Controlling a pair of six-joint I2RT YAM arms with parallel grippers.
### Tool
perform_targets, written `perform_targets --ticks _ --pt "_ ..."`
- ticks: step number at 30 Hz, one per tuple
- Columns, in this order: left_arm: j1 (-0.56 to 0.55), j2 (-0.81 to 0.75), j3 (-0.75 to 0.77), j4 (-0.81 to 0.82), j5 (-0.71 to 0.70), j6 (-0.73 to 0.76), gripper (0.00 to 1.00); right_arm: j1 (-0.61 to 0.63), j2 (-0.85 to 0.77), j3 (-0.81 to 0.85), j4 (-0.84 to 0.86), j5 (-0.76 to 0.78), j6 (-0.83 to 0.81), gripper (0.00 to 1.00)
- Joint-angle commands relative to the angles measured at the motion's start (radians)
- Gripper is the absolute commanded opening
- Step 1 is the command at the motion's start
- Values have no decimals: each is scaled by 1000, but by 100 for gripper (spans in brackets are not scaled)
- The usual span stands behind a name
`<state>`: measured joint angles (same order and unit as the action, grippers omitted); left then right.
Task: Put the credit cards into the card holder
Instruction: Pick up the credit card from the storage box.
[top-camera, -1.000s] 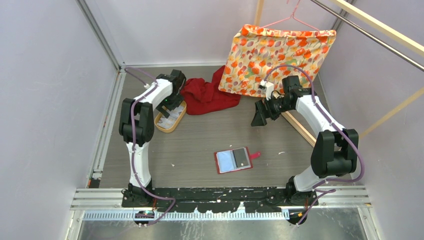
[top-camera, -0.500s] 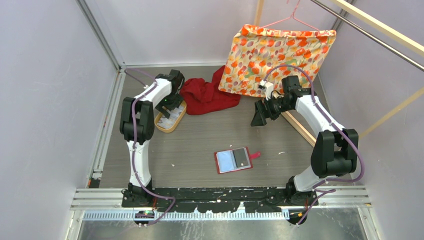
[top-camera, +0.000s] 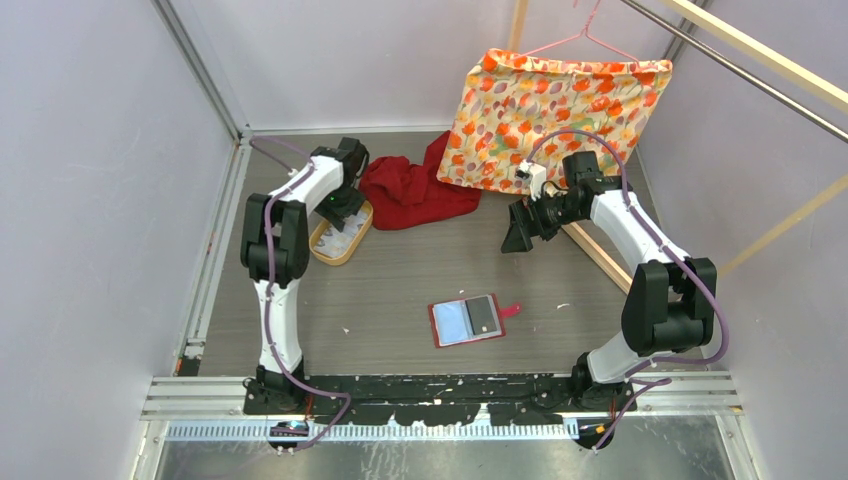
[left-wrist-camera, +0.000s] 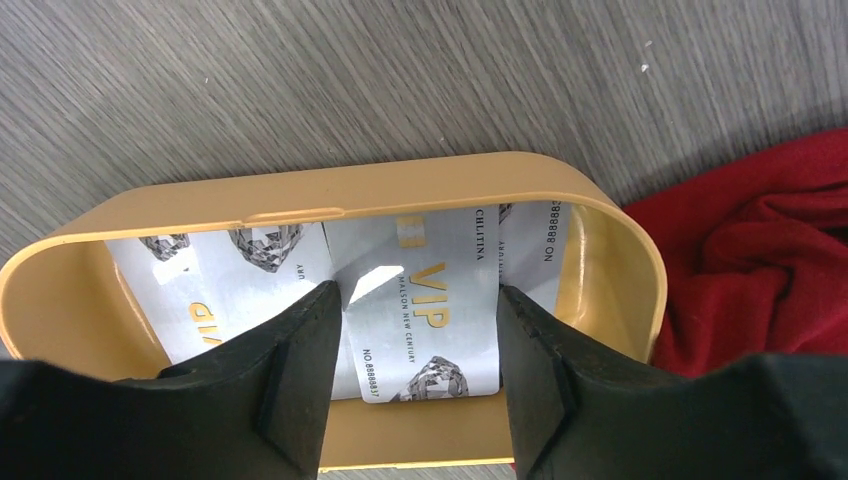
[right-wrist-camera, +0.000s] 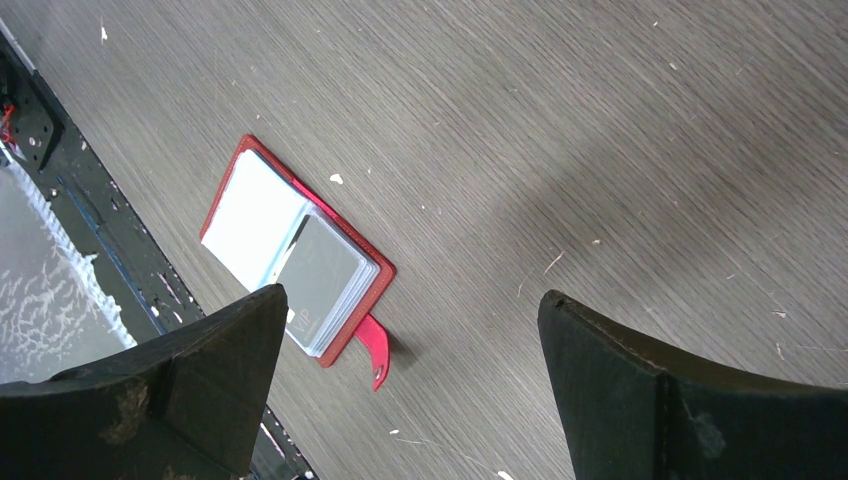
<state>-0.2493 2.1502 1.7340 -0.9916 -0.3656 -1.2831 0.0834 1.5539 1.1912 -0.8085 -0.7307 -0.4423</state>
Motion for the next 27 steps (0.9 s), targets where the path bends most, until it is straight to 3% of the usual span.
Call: perform_targets --ticks 1,11,27 --pt "7 -50 -35 26 -23 -13 54 7 -13 7 2 -20 -13 100" --pt "7 -138 -102 67 -29 -9 47 6 -9 7 -2 -25 -15 100" --pt "11 -204 -151 88 -17 8 47 6 -7 5 -5 -36 -18 100"
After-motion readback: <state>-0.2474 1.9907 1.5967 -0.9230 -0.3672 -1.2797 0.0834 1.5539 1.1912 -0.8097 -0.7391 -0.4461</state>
